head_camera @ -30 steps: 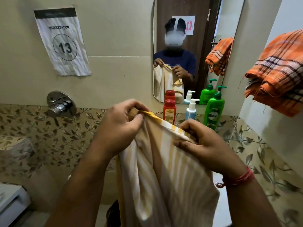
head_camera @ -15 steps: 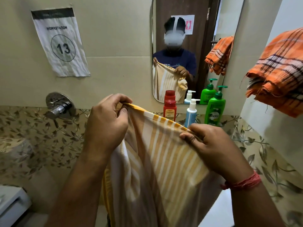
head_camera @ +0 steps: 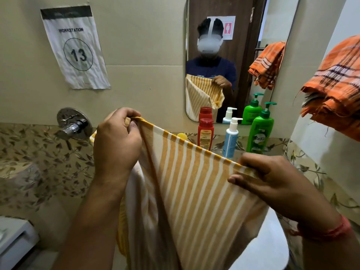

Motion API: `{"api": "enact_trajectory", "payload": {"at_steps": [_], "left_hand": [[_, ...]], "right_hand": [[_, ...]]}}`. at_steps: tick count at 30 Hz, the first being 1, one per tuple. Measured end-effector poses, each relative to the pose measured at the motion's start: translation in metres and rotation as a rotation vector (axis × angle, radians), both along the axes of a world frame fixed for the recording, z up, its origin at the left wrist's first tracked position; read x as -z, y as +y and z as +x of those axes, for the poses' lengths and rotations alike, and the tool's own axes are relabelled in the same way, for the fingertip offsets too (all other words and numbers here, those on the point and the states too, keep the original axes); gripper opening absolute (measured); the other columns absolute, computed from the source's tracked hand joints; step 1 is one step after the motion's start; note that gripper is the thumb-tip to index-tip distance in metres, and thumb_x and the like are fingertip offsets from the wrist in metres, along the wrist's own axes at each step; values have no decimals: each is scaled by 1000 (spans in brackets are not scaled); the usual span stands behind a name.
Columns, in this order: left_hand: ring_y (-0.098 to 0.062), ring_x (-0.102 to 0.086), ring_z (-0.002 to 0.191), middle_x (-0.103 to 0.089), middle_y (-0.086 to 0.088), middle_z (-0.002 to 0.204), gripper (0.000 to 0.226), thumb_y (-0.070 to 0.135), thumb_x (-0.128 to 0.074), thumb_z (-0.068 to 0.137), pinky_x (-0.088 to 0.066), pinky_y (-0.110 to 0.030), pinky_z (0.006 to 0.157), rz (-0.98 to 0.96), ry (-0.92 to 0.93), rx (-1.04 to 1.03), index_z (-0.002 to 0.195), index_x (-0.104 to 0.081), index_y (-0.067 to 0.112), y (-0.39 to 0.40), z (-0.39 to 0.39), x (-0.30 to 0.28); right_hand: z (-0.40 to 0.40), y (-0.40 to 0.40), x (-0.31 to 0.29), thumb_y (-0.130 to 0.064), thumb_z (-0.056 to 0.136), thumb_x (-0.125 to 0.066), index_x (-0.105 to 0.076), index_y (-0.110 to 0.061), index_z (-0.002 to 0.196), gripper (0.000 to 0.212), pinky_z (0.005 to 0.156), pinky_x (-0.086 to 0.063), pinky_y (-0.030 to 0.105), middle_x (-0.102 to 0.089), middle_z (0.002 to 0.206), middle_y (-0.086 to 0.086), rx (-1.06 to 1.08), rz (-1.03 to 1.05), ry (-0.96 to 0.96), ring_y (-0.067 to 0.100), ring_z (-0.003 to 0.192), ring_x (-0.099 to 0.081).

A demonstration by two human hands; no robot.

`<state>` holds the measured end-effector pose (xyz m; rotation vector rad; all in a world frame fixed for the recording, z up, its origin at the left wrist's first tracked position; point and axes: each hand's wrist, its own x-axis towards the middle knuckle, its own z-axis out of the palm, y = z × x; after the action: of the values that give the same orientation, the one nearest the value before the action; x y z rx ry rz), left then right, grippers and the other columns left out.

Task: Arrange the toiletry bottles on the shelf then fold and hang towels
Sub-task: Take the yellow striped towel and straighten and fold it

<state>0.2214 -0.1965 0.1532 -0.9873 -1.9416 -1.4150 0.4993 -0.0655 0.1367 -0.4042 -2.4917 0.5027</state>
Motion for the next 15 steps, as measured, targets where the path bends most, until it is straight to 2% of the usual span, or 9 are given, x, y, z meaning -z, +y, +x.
{"api": "enact_trajectory", "payload": {"at_steps": [3, 6, 8, 10, 12, 15], "left_hand": [[-18, -63, 89, -68, 6, 95, 23, 7, -56, 88, -44, -26, 74, 2, -18, -11, 98, -71, 22, 5, -4, 1], [-15, -63, 90, -68, 6, 95, 24, 4, -57, 88, -43, -20, 75, -36, -13, 39, 98, -71, 21, 10, -4, 0], [-6, -62, 86, -68, 11, 91, 26, 2, -58, 88, -41, -8, 73, -78, -17, 149, 97, -71, 23, 13, 1, -2], [3, -63, 83, -69, 16, 89, 28, 2, -58, 87, -40, -2, 71, -121, -8, 318, 95, -71, 26, 14, 11, -4], [7, -63, 88, -70, 17, 93, 28, 3, -58, 85, -40, -1, 72, -184, 54, 473, 95, -72, 25, 14, 22, -5], [1, -66, 89, -71, 13, 92, 30, -3, -61, 82, -44, -5, 74, -285, 172, 632, 96, -73, 20, 13, 33, -6]], "right_hand": [[3, 2, 4, -58, 85, -57, -63, -38, 77, 23, 59, -44, 12, -64, 80, -20, -62, -56, -51, 2, 74, -63], [1, 3, 5, -61, 91, -53, -69, -29, 80, 38, 59, -48, 25, -66, 78, -11, -103, -156, -79, 9, 73, -65], [-5, 1, 2, -66, 88, -51, -70, -28, 87, 42, 63, -50, 33, -67, 81, -6, -148, -190, -134, 12, 76, -65], [-17, -4, -5, -70, 84, -53, -69, -35, 98, 41, 69, -53, 36, -68, 87, -7, -171, -232, -170, 11, 81, -66], [-38, -8, -10, -64, 84, -56, -67, -32, 103, 39, 74, -56, 35, -67, 90, -9, -101, -191, -38, 8, 84, -65], [-72, -18, -16, -44, 88, -67, -64, -19, 98, 27, 79, -55, 28, -64, 93, -7, 13, -96, 230, 5, 88, -62]]}}
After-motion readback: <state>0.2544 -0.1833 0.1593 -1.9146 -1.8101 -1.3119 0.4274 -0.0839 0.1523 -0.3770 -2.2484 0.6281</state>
